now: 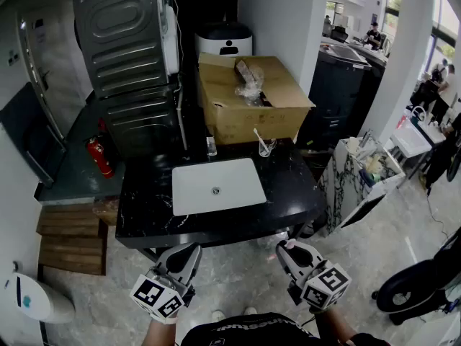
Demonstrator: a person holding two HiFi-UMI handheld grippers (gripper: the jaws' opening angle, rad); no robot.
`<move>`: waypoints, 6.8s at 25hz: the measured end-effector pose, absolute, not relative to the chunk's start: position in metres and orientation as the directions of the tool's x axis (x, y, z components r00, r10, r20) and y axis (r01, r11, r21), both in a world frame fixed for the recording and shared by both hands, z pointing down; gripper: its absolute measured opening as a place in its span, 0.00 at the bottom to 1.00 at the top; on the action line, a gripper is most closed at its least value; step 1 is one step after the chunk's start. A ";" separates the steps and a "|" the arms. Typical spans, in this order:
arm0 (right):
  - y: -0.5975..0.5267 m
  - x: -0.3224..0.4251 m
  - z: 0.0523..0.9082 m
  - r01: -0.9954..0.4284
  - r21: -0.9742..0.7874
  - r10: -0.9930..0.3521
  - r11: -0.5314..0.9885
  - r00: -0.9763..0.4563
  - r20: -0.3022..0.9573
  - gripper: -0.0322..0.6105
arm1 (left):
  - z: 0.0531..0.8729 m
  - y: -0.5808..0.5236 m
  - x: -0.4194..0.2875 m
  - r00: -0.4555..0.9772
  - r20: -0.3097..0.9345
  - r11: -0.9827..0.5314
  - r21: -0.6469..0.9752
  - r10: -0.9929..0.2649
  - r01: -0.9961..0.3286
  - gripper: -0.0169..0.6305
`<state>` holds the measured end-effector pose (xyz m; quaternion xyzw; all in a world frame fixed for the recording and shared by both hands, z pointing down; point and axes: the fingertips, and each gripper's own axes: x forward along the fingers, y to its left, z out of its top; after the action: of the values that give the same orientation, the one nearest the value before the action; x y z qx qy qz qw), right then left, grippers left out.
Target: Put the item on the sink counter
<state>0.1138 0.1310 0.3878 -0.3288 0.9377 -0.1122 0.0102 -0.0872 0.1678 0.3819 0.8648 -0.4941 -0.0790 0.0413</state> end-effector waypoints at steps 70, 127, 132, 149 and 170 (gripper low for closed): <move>-0.194 0.067 0.391 -0.594 -0.267 -0.612 0.759 -0.791 0.019 0.13 | 0.395 -0.153 -0.123 0.503 -0.072 -0.509 0.135 -0.861 -0.850 0.05; -0.542 0.148 0.592 -0.829 -0.444 -0.812 0.341 -0.497 0.305 0.32 | 0.458 -0.280 -0.136 0.499 0.098 -0.470 0.224 -0.861 -0.854 0.05; -0.513 0.153 0.572 -0.864 -0.360 -0.836 0.353 -0.464 0.294 0.33 | 0.447 -0.269 -0.143 0.498 0.069 -0.476 0.210 -0.864 -0.854 0.05; -0.310 -0.001 0.407 -0.656 0.011 -0.656 0.754 -0.753 0.049 0.15 | 0.402 -0.238 -0.152 0.531 -0.076 -0.536 0.155 -0.844 -0.830 0.05; -0.243 -0.046 0.383 -0.500 -0.133 -0.506 0.856 -0.862 -0.017 0.11 | 0.399 -0.228 -0.146 0.558 -0.083 -0.564 0.148 -0.826 -0.812 0.05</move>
<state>-0.0459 -0.2433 0.3828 -0.2613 0.9629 -0.0622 0.0255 -0.1464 -0.2276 0.3987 0.8814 -0.4646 -0.0717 0.0465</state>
